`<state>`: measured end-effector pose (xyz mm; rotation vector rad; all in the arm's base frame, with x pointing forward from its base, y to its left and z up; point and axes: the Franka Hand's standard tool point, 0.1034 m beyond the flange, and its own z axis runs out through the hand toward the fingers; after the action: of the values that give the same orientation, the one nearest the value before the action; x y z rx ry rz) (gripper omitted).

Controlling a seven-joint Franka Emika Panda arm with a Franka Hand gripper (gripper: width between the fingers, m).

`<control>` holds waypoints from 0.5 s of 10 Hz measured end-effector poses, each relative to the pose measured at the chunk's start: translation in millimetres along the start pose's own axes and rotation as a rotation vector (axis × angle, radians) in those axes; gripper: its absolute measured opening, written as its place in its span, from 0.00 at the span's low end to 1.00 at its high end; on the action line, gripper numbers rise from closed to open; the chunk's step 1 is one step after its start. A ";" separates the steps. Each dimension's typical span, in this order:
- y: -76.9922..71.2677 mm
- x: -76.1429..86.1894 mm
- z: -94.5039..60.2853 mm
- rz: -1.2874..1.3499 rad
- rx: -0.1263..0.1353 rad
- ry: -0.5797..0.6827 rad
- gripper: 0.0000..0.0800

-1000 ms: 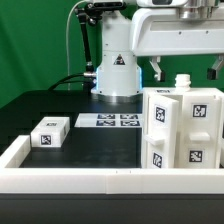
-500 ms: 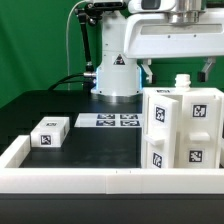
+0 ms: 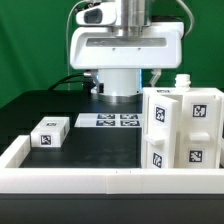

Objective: Assemble cabinet

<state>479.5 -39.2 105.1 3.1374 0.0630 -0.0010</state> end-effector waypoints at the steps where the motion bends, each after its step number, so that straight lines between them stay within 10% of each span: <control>1: 10.7 -1.2 0.2 -0.010 -0.003 -0.001 1.00; 4: 45.5 -9.2 3.1 -0.039 0.004 -0.010 1.00; 5: 81.7 -21.3 8.3 -0.031 0.011 -0.019 1.00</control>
Offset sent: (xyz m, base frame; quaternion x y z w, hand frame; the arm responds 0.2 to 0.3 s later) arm -0.0073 -0.0607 -0.0060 0.0363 -0.0219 -0.0176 0.9989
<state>461.5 -121.7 97.2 3.1462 0.1122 -0.0311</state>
